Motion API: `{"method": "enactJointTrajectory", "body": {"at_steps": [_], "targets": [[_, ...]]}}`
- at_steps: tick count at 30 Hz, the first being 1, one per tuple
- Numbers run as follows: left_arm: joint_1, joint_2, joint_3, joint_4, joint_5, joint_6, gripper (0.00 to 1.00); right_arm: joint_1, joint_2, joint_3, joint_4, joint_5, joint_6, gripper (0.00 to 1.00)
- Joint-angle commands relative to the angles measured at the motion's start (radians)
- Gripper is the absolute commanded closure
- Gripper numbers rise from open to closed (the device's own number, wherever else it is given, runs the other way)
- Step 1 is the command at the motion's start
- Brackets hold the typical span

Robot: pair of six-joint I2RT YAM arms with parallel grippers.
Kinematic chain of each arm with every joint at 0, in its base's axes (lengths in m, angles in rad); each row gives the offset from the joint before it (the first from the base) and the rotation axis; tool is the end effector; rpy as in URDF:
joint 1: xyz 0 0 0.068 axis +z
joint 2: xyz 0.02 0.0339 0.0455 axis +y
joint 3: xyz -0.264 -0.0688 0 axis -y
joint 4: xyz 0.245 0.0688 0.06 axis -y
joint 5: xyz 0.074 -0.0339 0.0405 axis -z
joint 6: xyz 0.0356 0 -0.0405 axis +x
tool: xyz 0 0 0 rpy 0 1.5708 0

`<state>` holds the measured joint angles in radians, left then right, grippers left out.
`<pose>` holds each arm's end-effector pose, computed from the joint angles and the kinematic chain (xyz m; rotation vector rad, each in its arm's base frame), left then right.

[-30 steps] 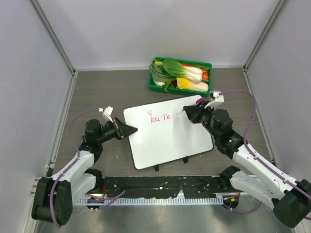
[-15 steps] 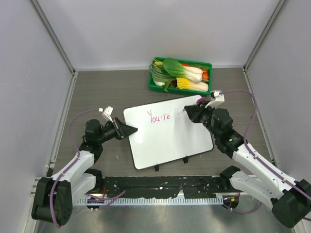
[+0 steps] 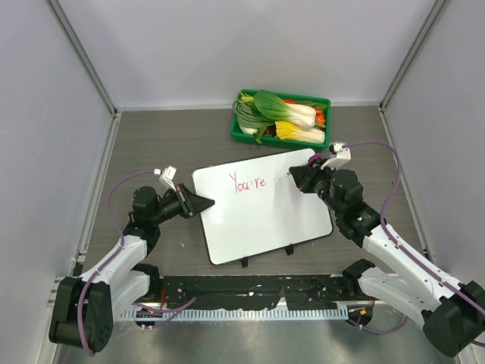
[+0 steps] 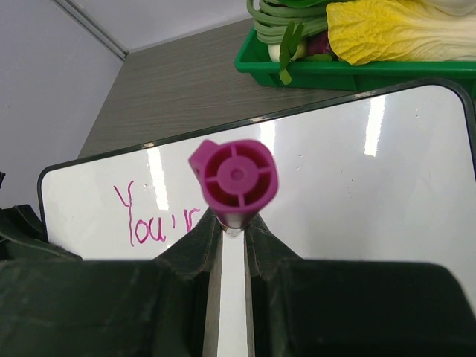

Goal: Write a sentence on the whiteboard

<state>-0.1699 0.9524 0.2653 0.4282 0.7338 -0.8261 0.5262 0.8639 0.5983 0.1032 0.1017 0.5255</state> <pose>0.1847 -0.0559 0.1939 -0.0804 1.9828 -1.3421 0.1823 0.1017 0.2901 0.0763 1.7802 0.6807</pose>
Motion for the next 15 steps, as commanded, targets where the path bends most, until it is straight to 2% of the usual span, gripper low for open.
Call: {"method": "enactJointTrajectory", "body": {"at_steps": [1, 15], "targets": [[0.003, 0.011, -0.009, -0.103, -0.148, 0.199, 1.00, -0.005, -0.009, 0.011, 0.029, -0.013, -0.005, 0.99], [0.001, 0.017, -0.009, -0.103, -0.146, 0.200, 1.00, -0.006, -0.013, 0.008, 0.029, -0.013, -0.004, 0.99]]}}
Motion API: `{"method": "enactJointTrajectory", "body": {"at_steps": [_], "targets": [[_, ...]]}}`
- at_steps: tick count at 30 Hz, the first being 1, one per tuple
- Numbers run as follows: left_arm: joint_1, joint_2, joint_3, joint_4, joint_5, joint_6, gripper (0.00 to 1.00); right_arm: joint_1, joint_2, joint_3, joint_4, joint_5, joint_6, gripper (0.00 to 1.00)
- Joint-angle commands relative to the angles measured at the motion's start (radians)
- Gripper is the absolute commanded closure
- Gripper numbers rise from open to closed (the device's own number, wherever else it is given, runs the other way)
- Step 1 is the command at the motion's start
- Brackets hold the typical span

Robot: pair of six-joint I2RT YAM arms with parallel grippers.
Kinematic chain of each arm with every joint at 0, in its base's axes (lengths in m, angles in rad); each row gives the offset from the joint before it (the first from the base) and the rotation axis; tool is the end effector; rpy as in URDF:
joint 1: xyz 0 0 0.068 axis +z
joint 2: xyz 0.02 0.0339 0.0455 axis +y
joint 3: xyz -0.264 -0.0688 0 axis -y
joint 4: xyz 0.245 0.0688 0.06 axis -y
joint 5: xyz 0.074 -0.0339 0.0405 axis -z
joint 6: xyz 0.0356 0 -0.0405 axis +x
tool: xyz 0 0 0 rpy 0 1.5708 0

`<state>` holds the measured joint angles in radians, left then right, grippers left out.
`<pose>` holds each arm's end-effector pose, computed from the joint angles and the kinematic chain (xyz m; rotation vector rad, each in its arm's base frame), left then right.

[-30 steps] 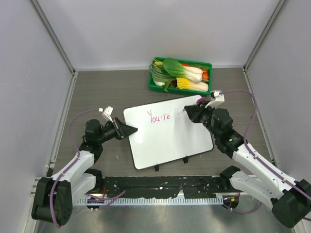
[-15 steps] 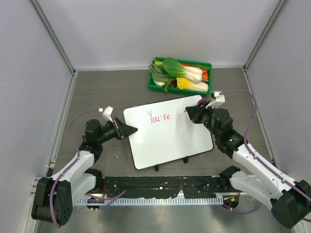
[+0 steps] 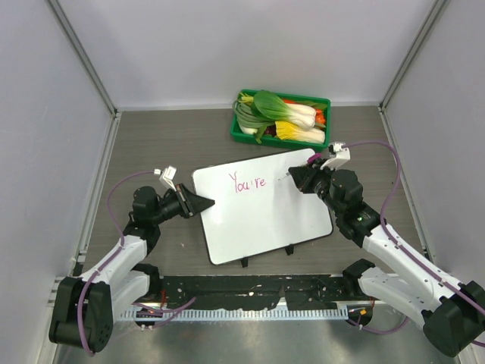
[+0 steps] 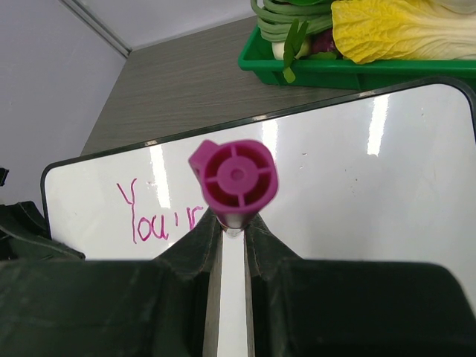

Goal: Write a sentence on the whiteboard

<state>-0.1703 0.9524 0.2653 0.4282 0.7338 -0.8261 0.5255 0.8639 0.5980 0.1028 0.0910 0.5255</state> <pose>0.1847 -0.0560 0.1939 -0.0800 1.9829 -1.3423 0.1822 0.1019 0.2900 0.0689 1.7826 0.6889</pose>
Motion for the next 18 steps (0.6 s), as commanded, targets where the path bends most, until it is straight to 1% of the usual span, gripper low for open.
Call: {"method": "enactJointTrajectory", "body": {"at_steps": [1, 8, 12, 18], "targets": [[0.002, 0.014, -0.008, -0.103, -0.146, 0.199, 1.00, -0.007, -0.012, 0.008, 0.031, -0.004, -0.005, 0.99], [0.000, 0.019, -0.006, -0.103, -0.146, 0.200, 1.00, -0.007, -0.003, 0.013, 0.044, -0.016, -0.013, 0.99], [0.000, 0.016, -0.008, -0.103, -0.149, 0.200, 1.00, -0.007, 0.032, 0.013, 0.080, -0.062, -0.012, 0.99], [-0.001, 0.016, -0.006, -0.103, -0.148, 0.200, 1.00, -0.007, 0.070, 0.022, 0.115, -0.051, -0.013, 0.99]]}}
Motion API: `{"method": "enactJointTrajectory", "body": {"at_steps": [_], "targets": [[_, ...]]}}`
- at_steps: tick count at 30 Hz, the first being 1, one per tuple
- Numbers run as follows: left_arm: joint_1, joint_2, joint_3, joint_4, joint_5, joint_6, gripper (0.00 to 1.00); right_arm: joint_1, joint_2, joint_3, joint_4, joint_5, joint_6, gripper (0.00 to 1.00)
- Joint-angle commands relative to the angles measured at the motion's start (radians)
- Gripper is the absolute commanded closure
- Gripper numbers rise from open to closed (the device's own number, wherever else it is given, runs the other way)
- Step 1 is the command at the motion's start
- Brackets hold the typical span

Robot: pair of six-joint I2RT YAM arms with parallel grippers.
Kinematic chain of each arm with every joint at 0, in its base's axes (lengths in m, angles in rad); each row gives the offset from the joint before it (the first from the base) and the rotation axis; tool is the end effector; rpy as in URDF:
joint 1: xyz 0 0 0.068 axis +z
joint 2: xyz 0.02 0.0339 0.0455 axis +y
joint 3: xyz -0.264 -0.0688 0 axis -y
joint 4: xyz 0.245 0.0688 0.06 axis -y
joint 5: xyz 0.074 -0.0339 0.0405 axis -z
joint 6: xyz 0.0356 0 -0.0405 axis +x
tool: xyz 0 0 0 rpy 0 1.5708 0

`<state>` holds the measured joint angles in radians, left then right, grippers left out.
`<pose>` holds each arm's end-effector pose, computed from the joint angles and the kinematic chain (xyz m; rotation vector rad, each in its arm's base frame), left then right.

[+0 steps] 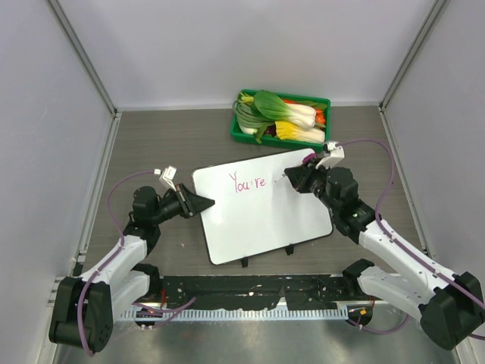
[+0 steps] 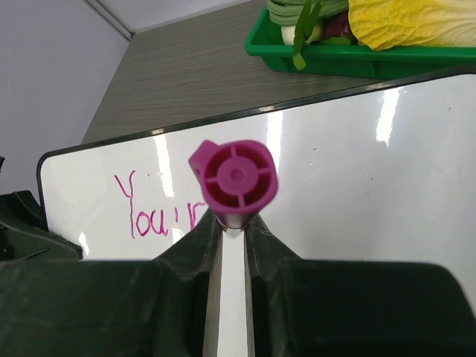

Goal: Write a sentence on the whiteboard

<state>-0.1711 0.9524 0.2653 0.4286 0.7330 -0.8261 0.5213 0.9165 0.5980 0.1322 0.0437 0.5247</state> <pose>0.1847 -0.0561 0.1939 -0.0796 1.9827 -1.3421 0.1902 0.1074 0.2829 0.0359 1.8131 0.7166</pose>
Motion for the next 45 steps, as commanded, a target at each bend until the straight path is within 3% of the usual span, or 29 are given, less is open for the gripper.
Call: {"method": "enactJointTrajectory", "body": {"at_steps": [1, 16, 45], "targets": [[-0.002, 0.016, -0.006, -0.103, -0.147, 0.200, 1.00, -0.001, 0.024, 0.023, 0.093, -0.001, -0.012, 0.99], [-0.001, 0.017, -0.006, -0.105, -0.150, 0.202, 1.00, -0.003, 0.148, 0.026, 0.201, 0.027, 0.005, 0.99], [-0.002, 0.016, -0.006, -0.105, -0.150, 0.203, 1.00, -0.010, 0.168, 0.055, 0.133, 0.102, -0.017, 0.99]]}}
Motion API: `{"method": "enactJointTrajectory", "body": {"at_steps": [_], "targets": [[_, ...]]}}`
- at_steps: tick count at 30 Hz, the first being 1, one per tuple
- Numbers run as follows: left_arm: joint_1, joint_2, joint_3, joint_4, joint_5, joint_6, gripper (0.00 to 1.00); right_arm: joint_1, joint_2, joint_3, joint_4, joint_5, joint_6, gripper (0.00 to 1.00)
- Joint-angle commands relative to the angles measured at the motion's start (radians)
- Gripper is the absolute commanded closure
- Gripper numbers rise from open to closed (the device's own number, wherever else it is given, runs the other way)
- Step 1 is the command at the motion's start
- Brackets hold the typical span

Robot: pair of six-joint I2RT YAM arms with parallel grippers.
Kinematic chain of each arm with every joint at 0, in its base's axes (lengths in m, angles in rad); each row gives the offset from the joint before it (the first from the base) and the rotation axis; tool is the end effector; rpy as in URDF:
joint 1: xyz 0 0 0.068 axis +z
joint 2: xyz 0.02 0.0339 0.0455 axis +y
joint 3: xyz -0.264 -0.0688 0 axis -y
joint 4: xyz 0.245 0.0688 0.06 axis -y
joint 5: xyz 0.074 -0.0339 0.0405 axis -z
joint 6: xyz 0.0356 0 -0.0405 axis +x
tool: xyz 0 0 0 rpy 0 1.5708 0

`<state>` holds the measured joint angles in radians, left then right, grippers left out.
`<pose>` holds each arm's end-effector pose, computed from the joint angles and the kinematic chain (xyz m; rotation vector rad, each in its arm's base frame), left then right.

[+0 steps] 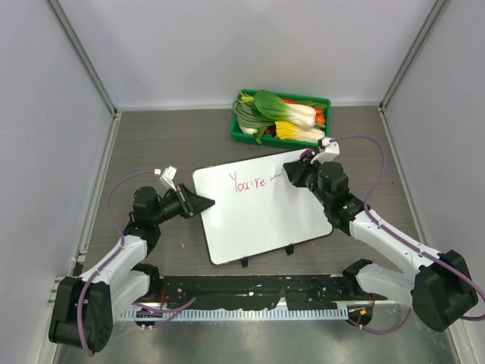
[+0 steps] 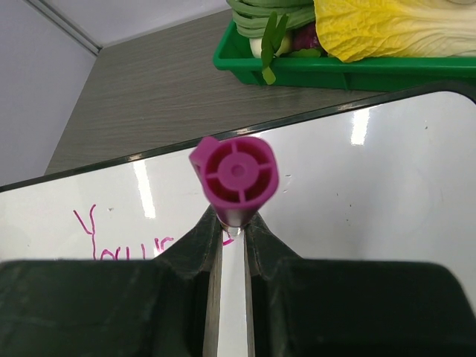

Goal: Write a sentence on the whiteboard

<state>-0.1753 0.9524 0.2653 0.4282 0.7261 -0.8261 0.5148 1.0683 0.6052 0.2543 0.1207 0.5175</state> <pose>0.1846 -0.0567 0.1938 -0.0813 1.9832 -1.3388 0.2161 0.1173 0.2664 0.0916 1.8205 0.6324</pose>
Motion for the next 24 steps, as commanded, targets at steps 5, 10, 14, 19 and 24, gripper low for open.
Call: {"method": "enactJointTrajectory", "body": {"at_steps": [5, 10, 14, 19, 24], "targets": [[0.000, 0.019, -0.005, -0.105, -0.143, 0.203, 1.00, -0.007, 0.021, 0.042, 0.037, -0.032, 0.003, 0.99], [0.002, 0.017, -0.006, -0.105, -0.143, 0.203, 1.00, -0.006, 0.015, 0.025, 0.031, -0.058, 0.004, 0.99], [0.002, 0.019, -0.005, -0.105, -0.143, 0.203, 1.00, -0.006, 0.002, 0.013, 0.017, -0.085, -0.001, 0.99], [0.002, 0.017, -0.006, -0.105, -0.143, 0.203, 1.00, -0.004, -0.007, 0.001, -0.006, -0.090, -0.007, 0.99], [0.000, 0.014, -0.006, -0.106, -0.145, 0.203, 1.00, -0.006, -0.028, -0.025, -0.024, -0.073, -0.007, 0.99]]}}
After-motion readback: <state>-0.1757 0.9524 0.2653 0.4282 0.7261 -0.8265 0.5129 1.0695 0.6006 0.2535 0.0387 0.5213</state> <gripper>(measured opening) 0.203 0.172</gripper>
